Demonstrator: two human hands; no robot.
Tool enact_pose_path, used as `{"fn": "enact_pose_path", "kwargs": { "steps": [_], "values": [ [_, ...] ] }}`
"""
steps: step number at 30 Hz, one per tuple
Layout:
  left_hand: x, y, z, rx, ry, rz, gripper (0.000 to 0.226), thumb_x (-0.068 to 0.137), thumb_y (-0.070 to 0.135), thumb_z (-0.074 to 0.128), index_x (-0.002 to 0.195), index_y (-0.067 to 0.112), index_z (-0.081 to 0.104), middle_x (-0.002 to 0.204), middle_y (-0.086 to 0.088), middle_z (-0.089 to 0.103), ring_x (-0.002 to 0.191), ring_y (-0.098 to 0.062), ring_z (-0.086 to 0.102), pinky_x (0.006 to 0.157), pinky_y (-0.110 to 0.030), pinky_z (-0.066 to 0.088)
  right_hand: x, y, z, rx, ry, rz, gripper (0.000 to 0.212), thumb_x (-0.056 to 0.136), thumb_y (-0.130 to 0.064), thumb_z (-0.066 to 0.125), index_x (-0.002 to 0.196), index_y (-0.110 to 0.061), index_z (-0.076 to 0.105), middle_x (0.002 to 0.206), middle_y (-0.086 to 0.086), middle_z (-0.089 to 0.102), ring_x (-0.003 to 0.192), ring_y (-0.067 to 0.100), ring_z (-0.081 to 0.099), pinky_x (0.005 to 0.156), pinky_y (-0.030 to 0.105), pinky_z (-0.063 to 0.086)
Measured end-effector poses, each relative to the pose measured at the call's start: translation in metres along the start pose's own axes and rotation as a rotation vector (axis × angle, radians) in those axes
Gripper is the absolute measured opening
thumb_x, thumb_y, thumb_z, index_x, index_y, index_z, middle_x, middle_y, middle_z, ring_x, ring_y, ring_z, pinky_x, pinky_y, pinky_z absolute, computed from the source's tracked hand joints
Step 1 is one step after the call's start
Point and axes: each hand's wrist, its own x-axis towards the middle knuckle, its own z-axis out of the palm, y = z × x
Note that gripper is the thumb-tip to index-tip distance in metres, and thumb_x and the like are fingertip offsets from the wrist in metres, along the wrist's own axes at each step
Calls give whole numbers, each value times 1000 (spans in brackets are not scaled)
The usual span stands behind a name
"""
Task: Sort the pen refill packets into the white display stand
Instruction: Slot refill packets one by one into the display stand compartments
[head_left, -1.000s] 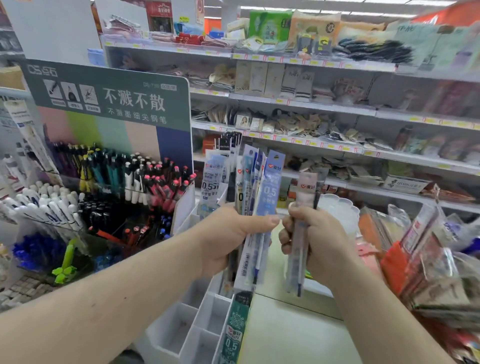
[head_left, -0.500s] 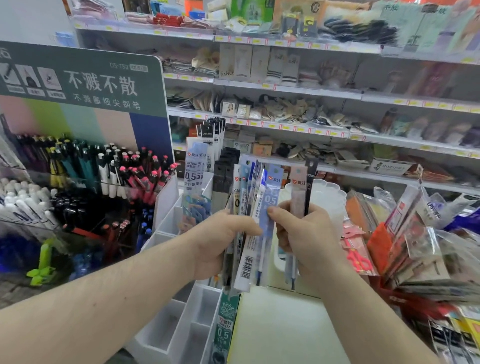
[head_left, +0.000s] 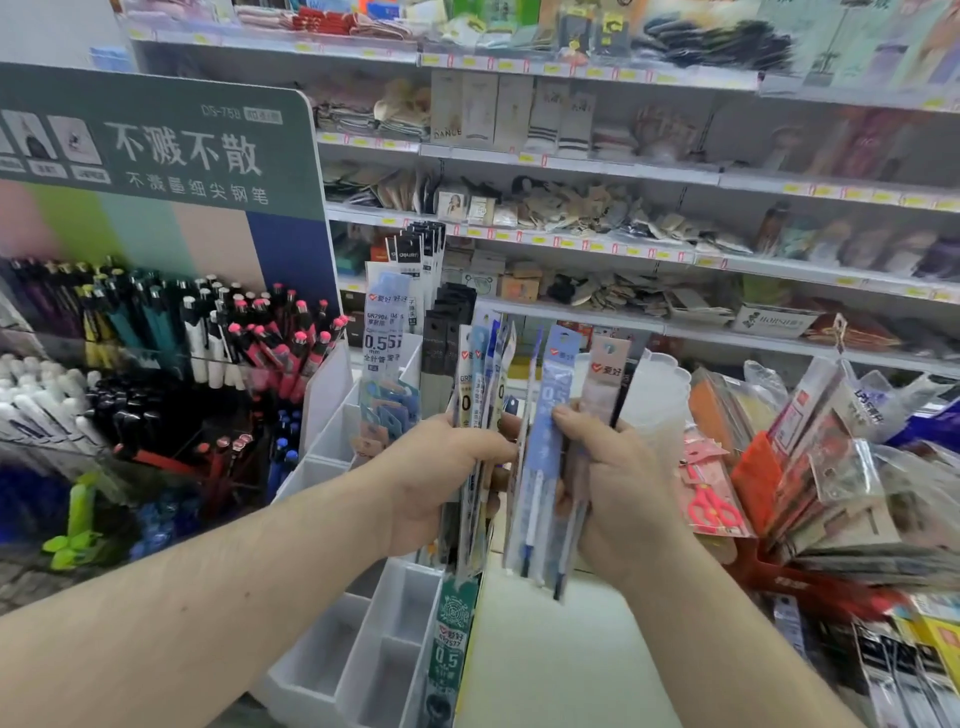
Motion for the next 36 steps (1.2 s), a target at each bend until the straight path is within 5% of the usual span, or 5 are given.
{"fn": "enact_pose_path", "kwargs": {
  "steps": [8,14,19,28,36],
  "values": [
    [5,-3,-5,-24,27,-11,33,95,25,63,116,0,67,101,-21,74,83,-30,72,73,-39,59,-2,6,3,-117,97,-51,11,100,-13,55,91,-9,58,60,11,53,38,11,38,37,19,31],
    [-2,-1,-2,35,-19,25,78,69,52,84,124,2,59,109,-19,73,102,-32,70,96,-51,54,-4,6,6,-180,161,-99,20,96,-8,61,79,-10,52,43,-2,44,35,10,34,37,16,28],
    [-4,-2,-1,72,-83,67,21,84,0,70,104,8,68,95,-16,75,84,-27,73,81,-42,60,-7,2,9,-171,155,-40,20,96,-16,63,77,-15,57,46,-3,45,38,9,37,41,19,33],
    [-5,-1,-5,-12,-23,104,23,83,-4,69,104,4,66,92,-21,73,78,-31,72,76,-49,60,-11,-18,-5,164,60,152,45,99,-30,35,86,-1,67,65,3,45,51,20,51,44,24,46],
    [-4,-1,-3,-23,-18,73,51,73,1,76,121,1,57,101,-22,74,91,-38,73,78,-53,60,-10,-10,-18,53,82,35,21,78,-33,67,74,-15,77,66,0,56,59,15,56,58,31,48]
  ]
}}
